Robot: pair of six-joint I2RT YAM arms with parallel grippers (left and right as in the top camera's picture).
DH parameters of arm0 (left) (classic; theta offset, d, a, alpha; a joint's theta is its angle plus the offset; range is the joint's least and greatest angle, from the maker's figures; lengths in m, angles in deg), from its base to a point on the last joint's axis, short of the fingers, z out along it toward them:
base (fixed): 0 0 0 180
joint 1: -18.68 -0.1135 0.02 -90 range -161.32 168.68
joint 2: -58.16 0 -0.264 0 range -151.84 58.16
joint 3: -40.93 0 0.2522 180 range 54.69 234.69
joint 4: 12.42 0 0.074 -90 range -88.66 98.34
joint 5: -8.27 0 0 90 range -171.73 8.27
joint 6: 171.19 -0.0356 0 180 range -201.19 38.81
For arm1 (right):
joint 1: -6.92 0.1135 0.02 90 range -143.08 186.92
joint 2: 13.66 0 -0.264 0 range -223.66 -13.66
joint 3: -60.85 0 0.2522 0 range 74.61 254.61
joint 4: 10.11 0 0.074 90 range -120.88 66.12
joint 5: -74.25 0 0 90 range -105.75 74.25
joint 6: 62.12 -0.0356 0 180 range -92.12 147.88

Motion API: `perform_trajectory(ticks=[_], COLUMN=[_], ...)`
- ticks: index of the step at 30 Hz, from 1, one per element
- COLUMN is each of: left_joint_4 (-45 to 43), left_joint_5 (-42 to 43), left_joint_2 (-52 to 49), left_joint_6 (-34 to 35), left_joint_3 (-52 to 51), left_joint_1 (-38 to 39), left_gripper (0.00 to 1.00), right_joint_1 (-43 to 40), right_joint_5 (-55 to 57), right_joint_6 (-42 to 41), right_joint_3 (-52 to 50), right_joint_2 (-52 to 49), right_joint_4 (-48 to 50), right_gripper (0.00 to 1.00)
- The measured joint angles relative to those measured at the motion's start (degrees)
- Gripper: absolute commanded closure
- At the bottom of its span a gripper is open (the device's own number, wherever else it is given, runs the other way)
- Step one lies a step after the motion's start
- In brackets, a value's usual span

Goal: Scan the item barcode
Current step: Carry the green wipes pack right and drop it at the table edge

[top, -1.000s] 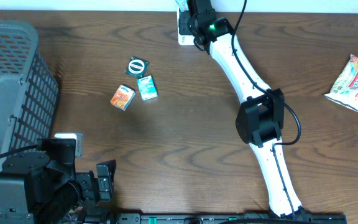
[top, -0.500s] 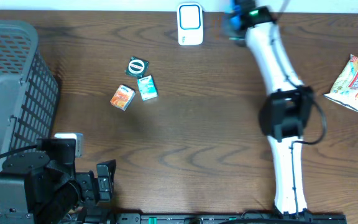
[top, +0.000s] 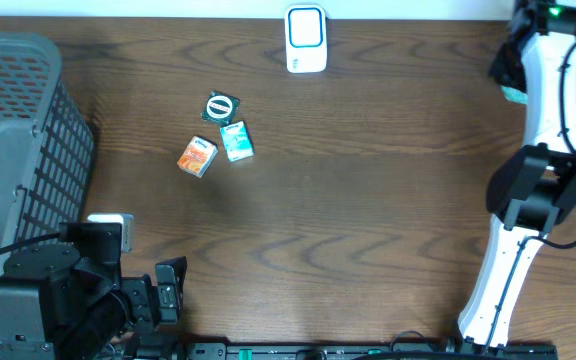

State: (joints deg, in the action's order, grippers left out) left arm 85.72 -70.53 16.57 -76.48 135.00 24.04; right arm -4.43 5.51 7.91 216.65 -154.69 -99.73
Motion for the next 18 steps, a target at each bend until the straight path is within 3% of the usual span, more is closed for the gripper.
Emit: perform_trajectory(ticks=[3, 8, 13, 18], left_joint_4=[0.00, 0.00, 0.00, 0.00], left_joint_5=[0.00, 0.00, 0.00, 0.00], left_joint_2=[0.00, 0.00, 0.00, 0.00], left_joint_6=[0.00, 0.00, 0.00, 0.00], left_joint_3=[0.00, 0.00, 0.00, 0.00], left_joint_1=[0.00, 0.00, 0.00, 0.00], left_gripper=[0.02, 0.02, 0.03, 0.02], right_joint_1=[-2.16, -4.37, -6.01, -7.21], right_joint_5=[-0.48, -0.81, -0.90, -1.68], right_joint_6=[0.02, -0.11, 0.00, 0.02], right_joint_3=[-2.38, -6.60, -9.29, -9.46], right_joint_2=[0.00, 0.00, 0.00, 0.00], right_joint_4=[0.44, 3.54, 4.37, 3.26], right_gripper=[0.91, 0.56, 0.47, 0.46])
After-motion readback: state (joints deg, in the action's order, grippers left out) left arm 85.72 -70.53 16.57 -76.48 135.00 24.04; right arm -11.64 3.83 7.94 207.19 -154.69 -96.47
